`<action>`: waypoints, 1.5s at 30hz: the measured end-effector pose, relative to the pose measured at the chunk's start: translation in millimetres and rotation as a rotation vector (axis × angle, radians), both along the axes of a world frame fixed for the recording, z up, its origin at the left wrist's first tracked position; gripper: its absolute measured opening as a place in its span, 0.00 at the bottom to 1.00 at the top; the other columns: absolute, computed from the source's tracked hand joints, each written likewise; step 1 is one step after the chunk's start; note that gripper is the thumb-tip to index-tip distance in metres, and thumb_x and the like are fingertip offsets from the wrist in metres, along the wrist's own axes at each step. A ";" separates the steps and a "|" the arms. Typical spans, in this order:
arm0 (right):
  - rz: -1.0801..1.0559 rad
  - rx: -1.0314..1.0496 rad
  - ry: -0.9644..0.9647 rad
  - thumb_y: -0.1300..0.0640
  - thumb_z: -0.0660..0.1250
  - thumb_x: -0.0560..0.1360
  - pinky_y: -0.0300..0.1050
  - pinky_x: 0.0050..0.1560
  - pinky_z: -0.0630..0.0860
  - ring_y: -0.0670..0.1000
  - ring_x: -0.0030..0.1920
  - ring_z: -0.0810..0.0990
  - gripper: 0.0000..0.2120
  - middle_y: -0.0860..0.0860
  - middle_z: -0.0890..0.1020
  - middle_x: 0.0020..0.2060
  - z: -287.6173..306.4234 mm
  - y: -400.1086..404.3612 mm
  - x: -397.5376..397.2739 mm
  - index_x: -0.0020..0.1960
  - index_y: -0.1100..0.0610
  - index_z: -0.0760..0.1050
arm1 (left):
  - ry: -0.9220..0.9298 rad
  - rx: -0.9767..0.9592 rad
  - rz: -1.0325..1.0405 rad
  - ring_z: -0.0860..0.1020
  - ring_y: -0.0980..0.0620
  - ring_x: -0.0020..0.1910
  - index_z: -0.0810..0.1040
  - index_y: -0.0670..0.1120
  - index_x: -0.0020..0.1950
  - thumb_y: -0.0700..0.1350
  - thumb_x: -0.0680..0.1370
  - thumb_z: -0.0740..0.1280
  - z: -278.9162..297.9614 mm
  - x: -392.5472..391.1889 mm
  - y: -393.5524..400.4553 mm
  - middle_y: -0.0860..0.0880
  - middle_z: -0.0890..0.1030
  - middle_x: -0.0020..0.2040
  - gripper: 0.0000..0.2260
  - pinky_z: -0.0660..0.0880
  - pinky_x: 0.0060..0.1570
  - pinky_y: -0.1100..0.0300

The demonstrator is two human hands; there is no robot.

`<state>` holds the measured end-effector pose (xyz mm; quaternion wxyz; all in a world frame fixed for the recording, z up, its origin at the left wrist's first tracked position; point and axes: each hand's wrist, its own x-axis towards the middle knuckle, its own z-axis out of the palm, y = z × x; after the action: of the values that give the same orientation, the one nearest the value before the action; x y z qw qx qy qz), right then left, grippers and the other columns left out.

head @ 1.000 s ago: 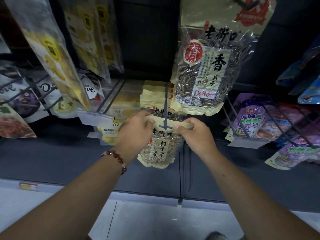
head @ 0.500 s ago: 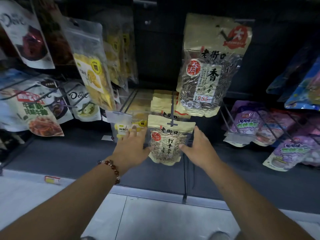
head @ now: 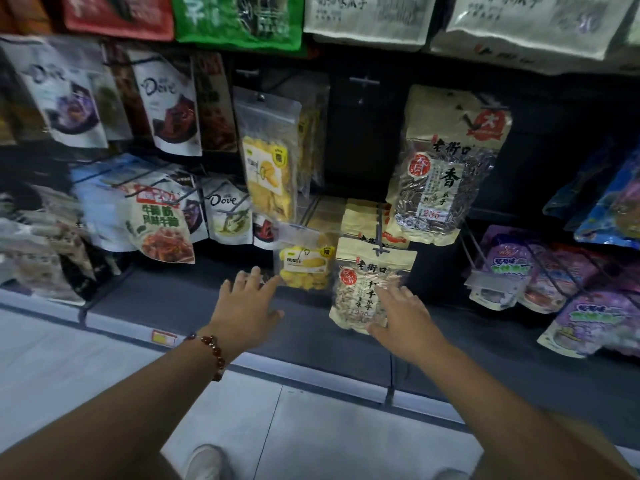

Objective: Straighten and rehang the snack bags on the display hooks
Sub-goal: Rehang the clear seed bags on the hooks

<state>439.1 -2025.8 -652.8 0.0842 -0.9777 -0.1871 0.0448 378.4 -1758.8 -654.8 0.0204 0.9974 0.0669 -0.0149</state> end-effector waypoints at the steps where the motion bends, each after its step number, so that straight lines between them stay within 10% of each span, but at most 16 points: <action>1: 0.016 -0.014 -0.004 0.42 0.62 0.77 0.54 0.77 0.51 0.58 0.78 0.51 0.35 0.55 0.55 0.78 2.4 4.4 -5.6 0.79 0.51 0.52 | -0.011 0.003 0.008 0.49 0.41 0.78 0.50 0.53 0.80 0.59 0.81 0.57 2.4 -7.7 6.6 0.43 0.48 0.80 0.31 0.51 0.75 0.43; 28: 0.543 0.093 -0.049 0.47 0.65 0.78 0.47 0.69 0.66 0.53 0.74 0.62 0.33 0.51 0.59 0.77 246.7 128.6 -61.5 0.79 0.51 0.56 | -0.263 0.136 0.254 0.59 0.41 0.76 0.52 0.53 0.79 0.63 0.79 0.58 242.6 -93.4 67.9 0.43 0.54 0.79 0.32 0.64 0.70 0.44; 37: 0.392 0.102 -0.089 0.48 0.67 0.78 0.42 0.62 0.67 0.53 0.72 0.67 0.32 0.52 0.66 0.74 310.7 36.4 -61.6 0.77 0.54 0.60 | -0.306 -0.083 -0.054 0.64 0.42 0.74 0.55 0.58 0.78 0.66 0.75 0.64 264.6 -8.5 28.7 0.43 0.58 0.78 0.36 0.66 0.66 0.51; 41: 0.154 0.031 -0.057 0.47 0.68 0.78 0.46 0.67 0.66 0.56 0.73 0.64 0.35 0.54 0.62 0.76 298.3 -33.3 -59.0 0.79 0.55 0.56 | -0.370 -0.168 -0.256 0.43 0.52 0.77 0.57 0.67 0.75 0.76 0.63 0.66 176.1 167.3 48.6 0.47 0.69 0.73 0.44 0.68 0.64 0.46; 45: -0.063 0.014 -0.012 0.48 0.67 0.78 0.45 0.68 0.66 0.55 0.73 0.65 0.34 0.53 0.63 0.76 290.1 -90.8 -72.6 0.79 0.53 0.55 | -0.326 -0.180 -0.448 0.58 0.44 0.77 0.60 0.55 0.77 0.69 0.69 0.67 217.8 96.4 -90.9 0.44 0.62 0.77 0.40 0.63 0.71 0.49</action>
<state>366.5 -2116.6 -362.7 0.0912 -0.9828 -0.1570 0.0351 474.9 -1849.6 -437.1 0.1157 0.9708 -0.1606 0.1356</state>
